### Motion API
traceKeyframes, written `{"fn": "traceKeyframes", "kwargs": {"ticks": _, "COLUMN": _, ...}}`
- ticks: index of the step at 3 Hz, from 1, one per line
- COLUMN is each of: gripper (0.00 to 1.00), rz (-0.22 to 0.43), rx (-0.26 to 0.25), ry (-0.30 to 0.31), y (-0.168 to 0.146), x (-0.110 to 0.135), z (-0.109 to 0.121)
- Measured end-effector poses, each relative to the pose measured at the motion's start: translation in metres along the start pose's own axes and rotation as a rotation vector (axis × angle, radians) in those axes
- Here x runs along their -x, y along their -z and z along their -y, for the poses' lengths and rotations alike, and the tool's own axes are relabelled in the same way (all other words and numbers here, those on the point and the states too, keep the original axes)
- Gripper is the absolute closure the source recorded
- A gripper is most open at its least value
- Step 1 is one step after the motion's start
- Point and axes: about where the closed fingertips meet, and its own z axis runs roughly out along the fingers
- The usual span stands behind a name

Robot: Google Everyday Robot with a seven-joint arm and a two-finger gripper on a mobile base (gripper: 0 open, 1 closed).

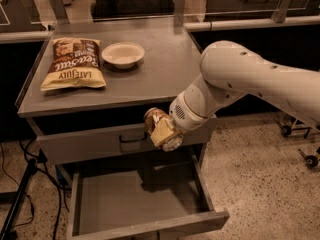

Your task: Place orange can into middle drawer

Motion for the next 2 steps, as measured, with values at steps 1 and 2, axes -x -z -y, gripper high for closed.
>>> {"fn": "traceKeyframes", "kwargs": {"ticks": 1, "gripper": 1.00, "rz": -0.048, "rx": -0.019, "ry": -0.010, "y": -0.026, "x": -0.020, "z": -0.006}}
{"fn": "traceKeyframes", "kwargs": {"ticks": 2, "gripper": 1.00, "rz": -0.114, "rx": -0.029, "ry": -0.043, "y": -0.087, "x": -0.058, "z": -0.005}}
